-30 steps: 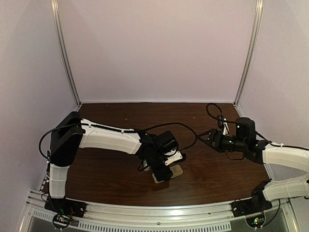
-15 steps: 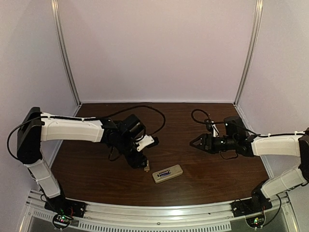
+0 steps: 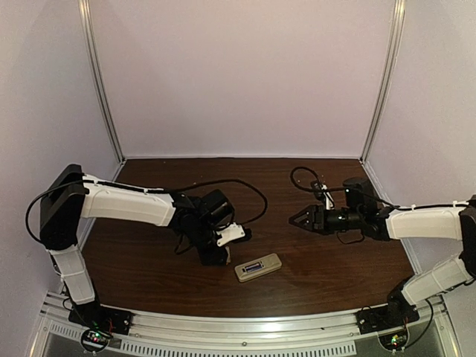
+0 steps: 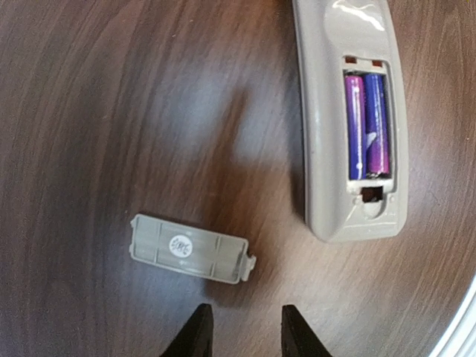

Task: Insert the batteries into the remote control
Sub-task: Pick up the battery cover from the center of the board, then pass from the right arm to the left, then move the remote control without the battery cover to the center of the board.

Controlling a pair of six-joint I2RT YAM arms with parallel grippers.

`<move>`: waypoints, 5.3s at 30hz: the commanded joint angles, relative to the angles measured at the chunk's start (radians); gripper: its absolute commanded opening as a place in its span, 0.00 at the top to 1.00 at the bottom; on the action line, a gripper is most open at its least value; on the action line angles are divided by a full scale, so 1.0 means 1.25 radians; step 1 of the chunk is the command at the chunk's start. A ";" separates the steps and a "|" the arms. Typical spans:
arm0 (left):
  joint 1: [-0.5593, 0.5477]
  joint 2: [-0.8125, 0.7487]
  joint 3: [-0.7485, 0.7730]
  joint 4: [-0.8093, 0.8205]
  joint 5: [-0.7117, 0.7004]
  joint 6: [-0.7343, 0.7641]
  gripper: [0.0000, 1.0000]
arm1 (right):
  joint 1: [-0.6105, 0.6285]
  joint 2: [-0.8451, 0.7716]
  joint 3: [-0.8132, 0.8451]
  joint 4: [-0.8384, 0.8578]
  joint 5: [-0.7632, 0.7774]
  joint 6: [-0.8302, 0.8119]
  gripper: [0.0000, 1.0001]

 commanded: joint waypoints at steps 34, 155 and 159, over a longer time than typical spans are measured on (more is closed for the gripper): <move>0.016 -0.005 0.080 0.025 0.058 -0.024 1.00 | 0.004 -0.121 0.035 -0.094 0.061 -0.138 0.32; -0.183 -0.094 -0.276 0.451 -0.200 -0.396 0.03 | 0.355 -0.152 0.264 -0.308 0.573 -0.551 0.92; -0.183 -0.058 -0.258 0.455 -0.221 -0.397 0.03 | 0.352 -0.153 0.263 -0.311 0.571 -0.549 0.92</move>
